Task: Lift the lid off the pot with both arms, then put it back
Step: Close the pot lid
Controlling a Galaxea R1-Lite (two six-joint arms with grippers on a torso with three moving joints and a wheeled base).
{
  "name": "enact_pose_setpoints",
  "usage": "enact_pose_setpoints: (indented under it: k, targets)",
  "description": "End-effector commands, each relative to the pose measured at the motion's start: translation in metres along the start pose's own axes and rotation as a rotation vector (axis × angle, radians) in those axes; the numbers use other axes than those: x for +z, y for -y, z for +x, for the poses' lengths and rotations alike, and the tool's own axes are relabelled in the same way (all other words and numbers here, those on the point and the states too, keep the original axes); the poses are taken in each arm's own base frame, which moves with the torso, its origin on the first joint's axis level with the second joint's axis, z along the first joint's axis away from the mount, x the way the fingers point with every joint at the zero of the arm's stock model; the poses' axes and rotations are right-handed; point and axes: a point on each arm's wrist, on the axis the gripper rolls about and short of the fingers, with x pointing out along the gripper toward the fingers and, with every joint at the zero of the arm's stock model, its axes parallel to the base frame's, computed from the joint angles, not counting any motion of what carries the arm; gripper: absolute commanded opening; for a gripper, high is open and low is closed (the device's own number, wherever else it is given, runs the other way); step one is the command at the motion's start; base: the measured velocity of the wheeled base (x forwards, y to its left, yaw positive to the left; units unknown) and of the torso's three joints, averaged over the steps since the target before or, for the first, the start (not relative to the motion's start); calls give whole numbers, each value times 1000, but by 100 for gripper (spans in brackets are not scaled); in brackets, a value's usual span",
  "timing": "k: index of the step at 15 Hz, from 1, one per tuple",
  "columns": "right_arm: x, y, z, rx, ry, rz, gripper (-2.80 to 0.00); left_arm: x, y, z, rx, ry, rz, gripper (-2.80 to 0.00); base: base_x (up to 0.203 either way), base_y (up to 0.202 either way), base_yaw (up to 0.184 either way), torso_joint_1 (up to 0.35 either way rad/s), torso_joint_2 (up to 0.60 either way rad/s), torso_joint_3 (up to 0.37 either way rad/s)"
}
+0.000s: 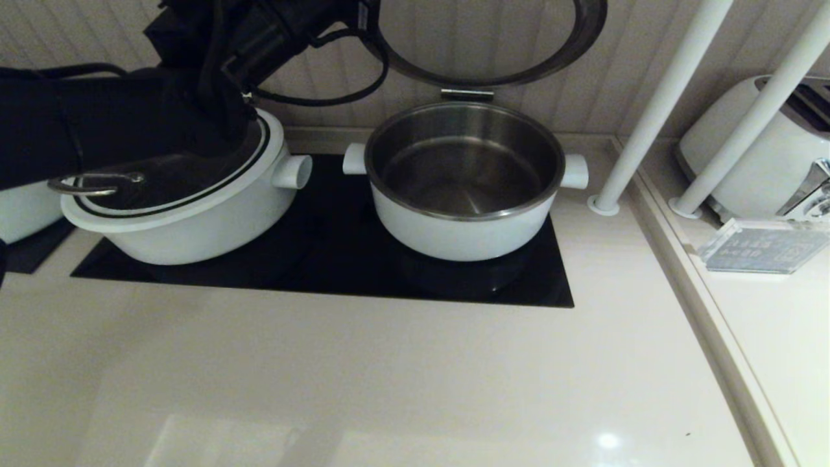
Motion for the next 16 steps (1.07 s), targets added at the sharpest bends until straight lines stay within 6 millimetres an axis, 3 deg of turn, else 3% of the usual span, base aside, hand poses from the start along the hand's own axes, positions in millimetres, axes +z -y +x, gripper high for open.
enact_pose_setpoints:
  k: [1,7,11,16]
  targets:
    - [0,0,0,0,1,-1,-280,19,-1,-2,-3,25,5,-280,0,0,0,0,0,0]
    - [0,0,0,0,1,-1,-280,29,8,-24,-57,-33,-18,-280,0,0,0,0,0,0]
    - [0,0,0,2,1,-1,-280,48,-15,-2,38,98,40,-280,0,0,0,0,0,0]
    - [0,0,0,-7,0,-1,-280,-23,18,12,7,24,32,-280,0,0,0,0,0,0]
